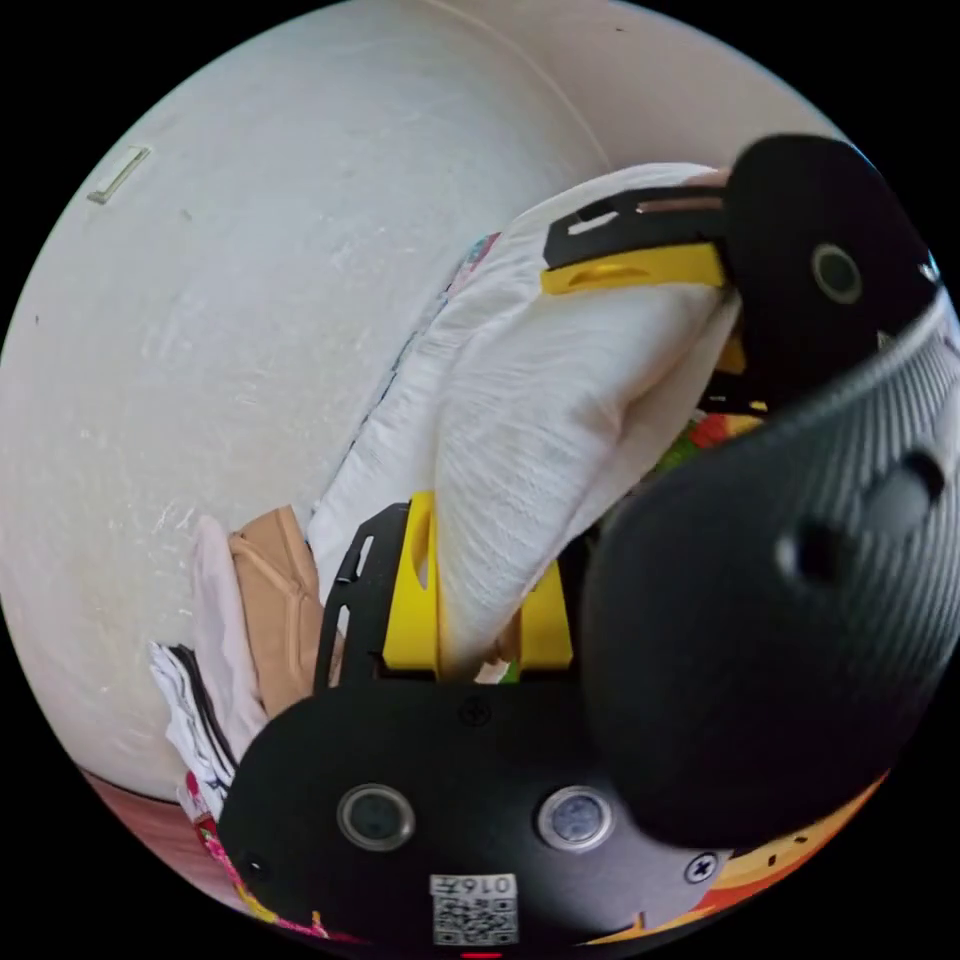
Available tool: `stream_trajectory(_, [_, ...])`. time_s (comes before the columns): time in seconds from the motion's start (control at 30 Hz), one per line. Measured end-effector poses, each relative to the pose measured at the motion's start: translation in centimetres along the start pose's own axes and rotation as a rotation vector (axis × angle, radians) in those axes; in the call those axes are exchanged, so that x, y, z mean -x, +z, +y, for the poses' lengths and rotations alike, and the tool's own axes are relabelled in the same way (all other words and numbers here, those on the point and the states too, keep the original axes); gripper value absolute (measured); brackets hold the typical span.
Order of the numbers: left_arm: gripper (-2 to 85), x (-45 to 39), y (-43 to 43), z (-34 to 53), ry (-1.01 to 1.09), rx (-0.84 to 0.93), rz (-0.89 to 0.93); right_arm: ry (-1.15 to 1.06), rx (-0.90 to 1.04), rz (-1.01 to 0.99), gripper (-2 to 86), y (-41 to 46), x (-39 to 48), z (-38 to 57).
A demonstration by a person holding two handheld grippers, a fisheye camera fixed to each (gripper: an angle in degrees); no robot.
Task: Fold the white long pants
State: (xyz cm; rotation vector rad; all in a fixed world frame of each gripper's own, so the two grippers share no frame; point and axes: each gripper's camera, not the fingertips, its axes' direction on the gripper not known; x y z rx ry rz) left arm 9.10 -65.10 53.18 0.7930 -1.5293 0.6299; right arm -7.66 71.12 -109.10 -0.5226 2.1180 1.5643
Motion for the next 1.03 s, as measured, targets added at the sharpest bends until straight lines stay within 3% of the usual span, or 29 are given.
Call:
stream_trajectory(0.3, [12.4, 7.9, 1.3, 0.6, -0.241, -0.037, 0.159, 0.222, 0.044, 0.043, 10.6, 7.3, 1.2, -4.0])
stream_trajectory(0.53, [5.9, 6.9, -6.0, 11.5, 0.048, -0.16, 0.041, -0.072, 0.048, 0.031, 8.3, 4.8, 6.1, 6.1])
stream_trajectory(0.63, [1.0, 10.7, -8.0, 15.9, -0.007, -0.045, 0.172, -0.179, 0.053, 0.045, 5.0, 4.0, 7.9, 11.5])
stream_trajectory(0.7, [-0.4, 15.5, -10.0, 21.3, -0.187, -0.036, 0.319, -0.212, 0.108, -0.049, 1.5, 4.0, 8.6, 14.5])
stream_trajectory(0.8, [-0.8, 22.5, -14.2, 30.3, -0.424, -0.173, 0.573, 0.047, 0.062, -0.066, 0.2, 2.7, 6.7, 19.6])
stream_trajectory(0.87, [-0.9, 26.9, -17.0, 36.5, -0.589, -0.299, 0.673, 0.421, -0.099, -0.176, -0.2, -0.7, 3.0, 24.5])
stream_trajectory(0.93, [-0.9, 30.9, -20.0, 42.6, -0.734, -0.424, 0.653, 0.711, -0.269, -0.307, -0.3, -4.0, 0.7, 28.5])
stream_trajectory(1.03, [-0.9, 35.8, -24.6, 50.4, -0.885, -0.557, 0.368, 1.009, -0.561, -0.545, -0.2, -8.6, 0.6, 33.3])
